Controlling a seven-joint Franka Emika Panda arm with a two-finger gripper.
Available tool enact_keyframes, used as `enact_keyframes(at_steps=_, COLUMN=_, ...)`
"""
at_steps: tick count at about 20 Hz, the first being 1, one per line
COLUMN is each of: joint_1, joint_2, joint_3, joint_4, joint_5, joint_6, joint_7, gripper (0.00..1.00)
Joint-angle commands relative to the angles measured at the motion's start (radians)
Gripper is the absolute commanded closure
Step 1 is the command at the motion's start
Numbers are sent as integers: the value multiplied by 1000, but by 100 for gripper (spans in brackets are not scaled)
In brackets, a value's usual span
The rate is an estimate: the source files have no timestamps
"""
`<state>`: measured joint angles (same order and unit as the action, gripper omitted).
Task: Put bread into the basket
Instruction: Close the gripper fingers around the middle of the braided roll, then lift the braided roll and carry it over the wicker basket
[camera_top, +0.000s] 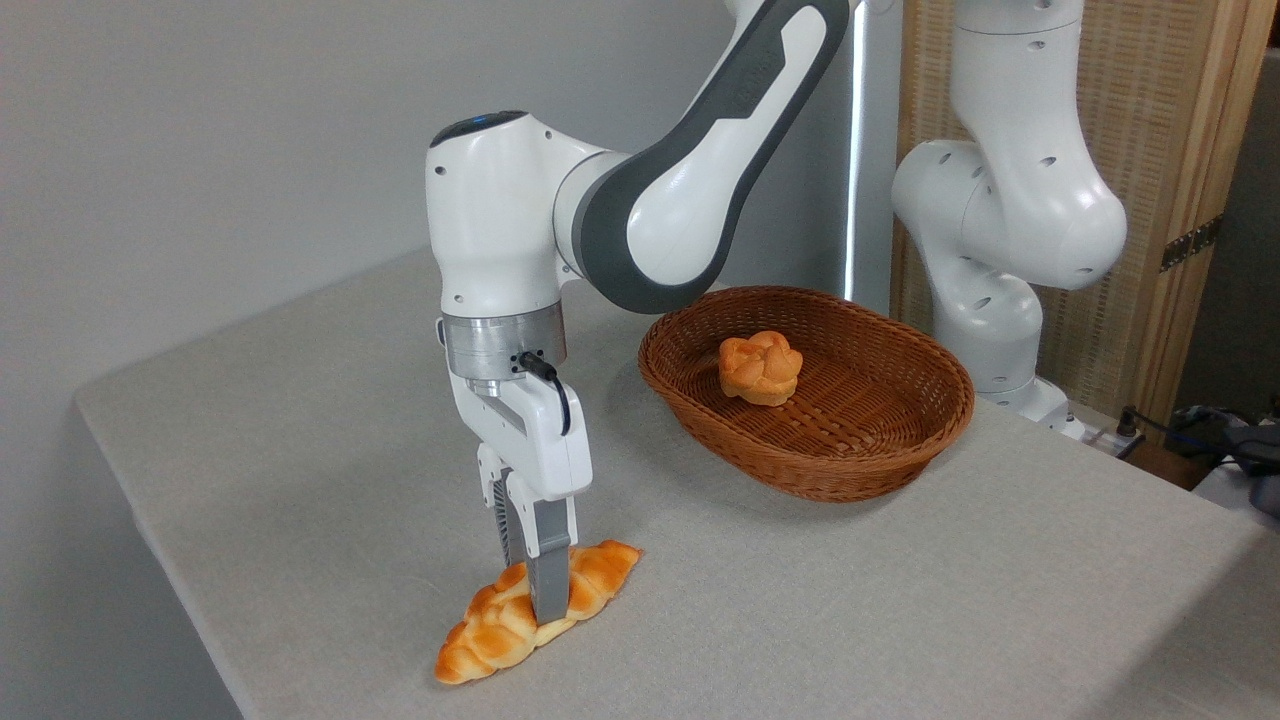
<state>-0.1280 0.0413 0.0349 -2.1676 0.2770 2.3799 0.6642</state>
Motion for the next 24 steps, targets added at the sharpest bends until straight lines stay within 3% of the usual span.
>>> enact_keyframes(at_steps=1, joint_1=-5, joint_2=-18, joint_3=-1, joint_4=-15, joint_5=-2, joint_6=10, joint_7=14, gripper=77)
enact_keyframes(at_steps=5, joint_1=-12, joint_2=-76, joint_3=0, joint_4=-9, joint_5=-76, joint_6=-27, joint_7=14, gripper=78)
enact_keyframes(at_steps=7, joint_1=-13, joint_2=-139, joint_3=-1, joint_4=-9, joint_5=-94, joint_6=-109, joint_7=14, gripper=78)
enact_keyframes(at_steps=11, joint_1=-21, joint_2=-283, joint_3=-3, joint_4=-6, joint_5=-183, joint_6=-284, joint_7=15, gripper=78)
enact_keyframes(at_steps=19, joint_1=-33, joint_2=-583, joint_3=37, joint_4=-12, joint_5=-214, joint_6=-821, joint_7=196, gripper=77)
enact_keyframes(at_steps=21, joint_1=-39, joint_2=-618, joint_3=49, joint_4=-20, joint_5=-210, joint_6=-896, joint_7=209, gripper=77)
enact_keyframes(at_steps=24, joint_1=-53, joint_2=-653, joint_3=86, joint_4=-79, joint_5=-203, joint_6=-916, joint_7=210, gripper=74)
